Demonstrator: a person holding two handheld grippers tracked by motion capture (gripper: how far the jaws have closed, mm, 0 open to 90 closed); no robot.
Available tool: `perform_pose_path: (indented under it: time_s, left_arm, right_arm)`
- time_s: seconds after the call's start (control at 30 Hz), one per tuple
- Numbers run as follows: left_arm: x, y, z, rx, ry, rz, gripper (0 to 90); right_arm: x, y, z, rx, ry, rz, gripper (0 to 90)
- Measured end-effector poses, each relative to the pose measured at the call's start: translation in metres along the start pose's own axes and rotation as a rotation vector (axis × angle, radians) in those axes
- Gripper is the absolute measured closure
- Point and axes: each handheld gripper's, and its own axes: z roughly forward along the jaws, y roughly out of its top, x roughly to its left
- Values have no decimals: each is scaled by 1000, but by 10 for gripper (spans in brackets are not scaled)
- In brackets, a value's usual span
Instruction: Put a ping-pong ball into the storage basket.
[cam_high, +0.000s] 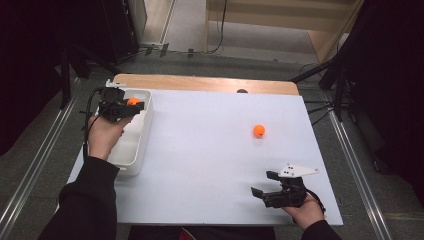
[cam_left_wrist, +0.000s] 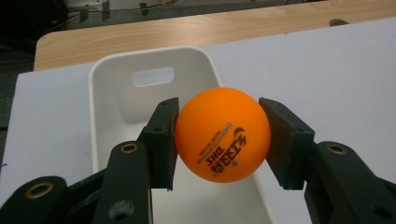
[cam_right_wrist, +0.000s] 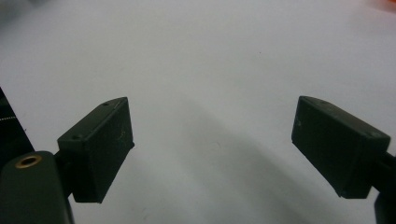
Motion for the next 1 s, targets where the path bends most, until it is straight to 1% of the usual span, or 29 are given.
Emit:
perform_pose_path:
  time_s: [0.07,0.13,0.17,0.3,0.37,0.47,0.5,0.6,0.67,0.73,0.8,0.9,1.0]
  left_arm:
    - [3,1,4,-3,11,-6,507]
    - [5,2,6,-7,13,-14,507]
    - [6,2,7,-6,13,-25,507]
    - [9,1,14,-12,26,-10,506]
    - [11,0,16,-13,31,-14,506]
    - [12,-1,18,-4,25,-16,506]
    - [12,-1,19,2,31,-21,505]
    - [11,-2,21,4,39,-11,505]
    - [11,-3,23,6,36,-21,505]
    - [11,-5,25,10,33,-22,505]
    - [12,-6,28,14,40,-25,505]
    - [13,-8,32,37,39,-27,504]
    - [13,-9,34,47,54,-28,503]
  right_arm:
    - [0,0,1,2,4,-2,112]
    - [1,0,1,7,6,-2,112]
    - [1,0,1,7,6,-4,112]
    - [0,-1,0,5,-2,-6,112]
    - [-1,-1,0,3,-5,-7,112]
    - [-1,-1,0,4,-5,-8,112]
    - [-1,-1,0,5,-6,-5,112]
    - [-1,-1,-1,6,-8,-4,113]
    - [-1,-1,-1,5,-7,-7,113]
    - [-1,-1,0,6,-10,-11,113]
    - [0,-1,-1,5,-9,-10,113]
    - [0,-1,-1,9,-6,-8,112]
    - [1,-1,-1,8,-5,-10,112]
